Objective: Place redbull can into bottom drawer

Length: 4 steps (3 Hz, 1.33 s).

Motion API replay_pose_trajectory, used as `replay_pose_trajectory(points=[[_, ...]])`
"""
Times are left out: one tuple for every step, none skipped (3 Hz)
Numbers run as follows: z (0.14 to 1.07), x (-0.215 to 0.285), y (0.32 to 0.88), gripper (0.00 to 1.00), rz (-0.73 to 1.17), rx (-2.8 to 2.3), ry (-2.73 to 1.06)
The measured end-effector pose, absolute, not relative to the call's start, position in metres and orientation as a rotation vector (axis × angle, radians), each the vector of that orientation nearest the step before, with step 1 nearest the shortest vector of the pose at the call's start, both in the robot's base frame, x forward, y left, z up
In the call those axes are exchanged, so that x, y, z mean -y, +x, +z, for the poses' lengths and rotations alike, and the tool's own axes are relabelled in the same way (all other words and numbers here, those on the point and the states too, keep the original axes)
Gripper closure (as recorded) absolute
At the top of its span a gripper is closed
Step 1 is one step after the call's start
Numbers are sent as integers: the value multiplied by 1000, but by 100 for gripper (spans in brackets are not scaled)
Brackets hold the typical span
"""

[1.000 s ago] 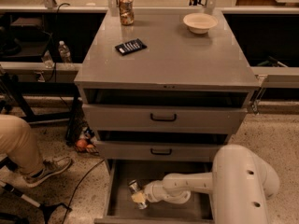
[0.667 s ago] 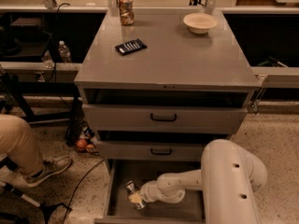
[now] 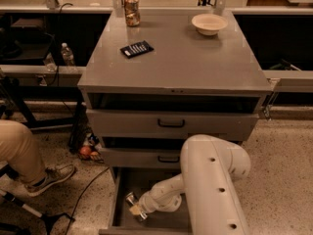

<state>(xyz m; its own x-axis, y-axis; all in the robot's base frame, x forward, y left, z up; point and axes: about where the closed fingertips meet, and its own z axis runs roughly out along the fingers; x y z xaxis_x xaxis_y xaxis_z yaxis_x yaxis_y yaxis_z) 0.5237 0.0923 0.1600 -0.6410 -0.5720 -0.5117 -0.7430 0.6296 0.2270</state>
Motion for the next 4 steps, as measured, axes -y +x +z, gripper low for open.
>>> replay_pose_trajectory(points=[[158,-100,522,62,598,-2457,-1066],[158,-102,521,39,600,-2457,-1069],[157,-103,520,15,602,-2458,-1070],[157,-100,518,0,602,-2459,-1065]])
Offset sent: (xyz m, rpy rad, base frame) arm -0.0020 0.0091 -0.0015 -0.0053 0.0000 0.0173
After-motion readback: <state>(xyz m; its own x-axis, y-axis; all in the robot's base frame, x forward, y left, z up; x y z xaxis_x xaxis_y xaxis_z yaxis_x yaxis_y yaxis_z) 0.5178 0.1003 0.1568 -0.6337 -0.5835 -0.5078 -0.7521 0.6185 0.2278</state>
